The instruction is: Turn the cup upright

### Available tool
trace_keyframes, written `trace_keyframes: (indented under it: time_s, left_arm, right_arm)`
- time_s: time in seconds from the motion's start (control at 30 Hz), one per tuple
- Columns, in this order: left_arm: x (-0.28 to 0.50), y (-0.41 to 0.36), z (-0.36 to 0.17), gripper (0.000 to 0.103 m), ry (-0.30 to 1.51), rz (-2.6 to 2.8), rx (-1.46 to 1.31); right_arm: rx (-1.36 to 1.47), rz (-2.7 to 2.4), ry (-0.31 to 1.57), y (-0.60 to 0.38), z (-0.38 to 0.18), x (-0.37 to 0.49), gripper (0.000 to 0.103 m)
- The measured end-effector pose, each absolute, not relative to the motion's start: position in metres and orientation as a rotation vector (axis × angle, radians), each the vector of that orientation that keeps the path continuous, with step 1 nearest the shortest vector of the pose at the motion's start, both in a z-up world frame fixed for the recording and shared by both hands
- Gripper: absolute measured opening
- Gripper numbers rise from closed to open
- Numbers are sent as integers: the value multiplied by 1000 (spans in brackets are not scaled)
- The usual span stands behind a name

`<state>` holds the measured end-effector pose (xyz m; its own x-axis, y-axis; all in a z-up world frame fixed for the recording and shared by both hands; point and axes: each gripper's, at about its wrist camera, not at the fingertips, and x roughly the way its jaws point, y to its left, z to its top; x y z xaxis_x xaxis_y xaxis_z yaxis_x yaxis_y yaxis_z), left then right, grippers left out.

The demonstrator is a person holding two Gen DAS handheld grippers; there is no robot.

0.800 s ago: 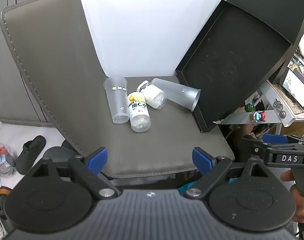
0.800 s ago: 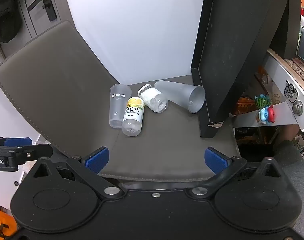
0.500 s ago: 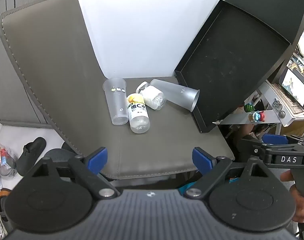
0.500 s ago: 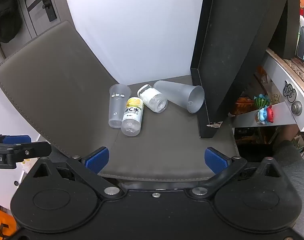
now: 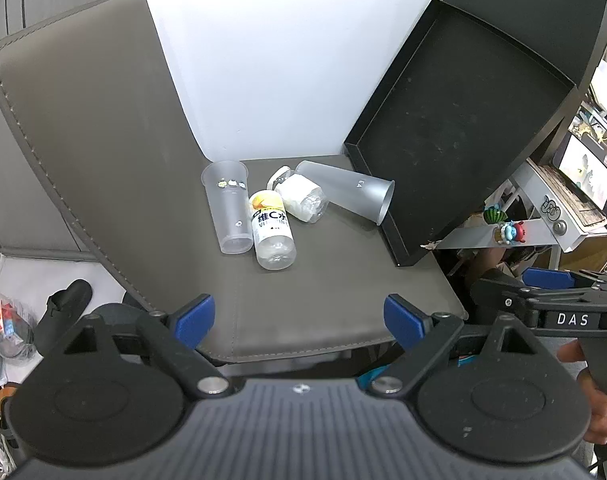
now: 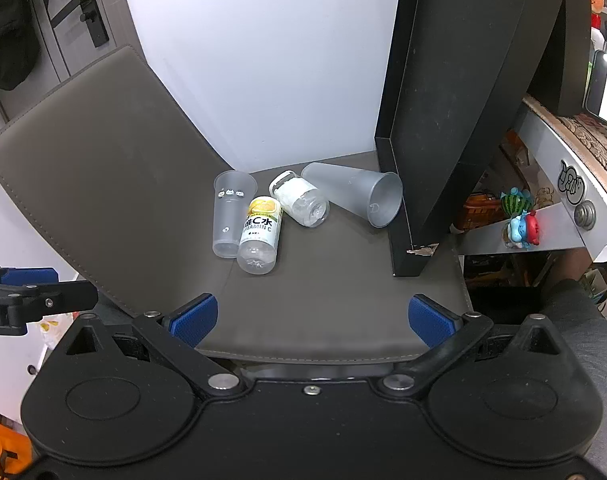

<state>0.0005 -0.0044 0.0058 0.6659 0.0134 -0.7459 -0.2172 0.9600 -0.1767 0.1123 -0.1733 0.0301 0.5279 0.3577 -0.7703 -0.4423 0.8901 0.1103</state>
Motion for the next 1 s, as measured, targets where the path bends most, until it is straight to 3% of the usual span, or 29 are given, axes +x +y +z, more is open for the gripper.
trace_keyframes:
  time_s: [1.0]
  left_arm:
    - [2,-11,8,91,835,125,-256]
  right_arm:
    - [-99,471,892,-174,31,112,103]
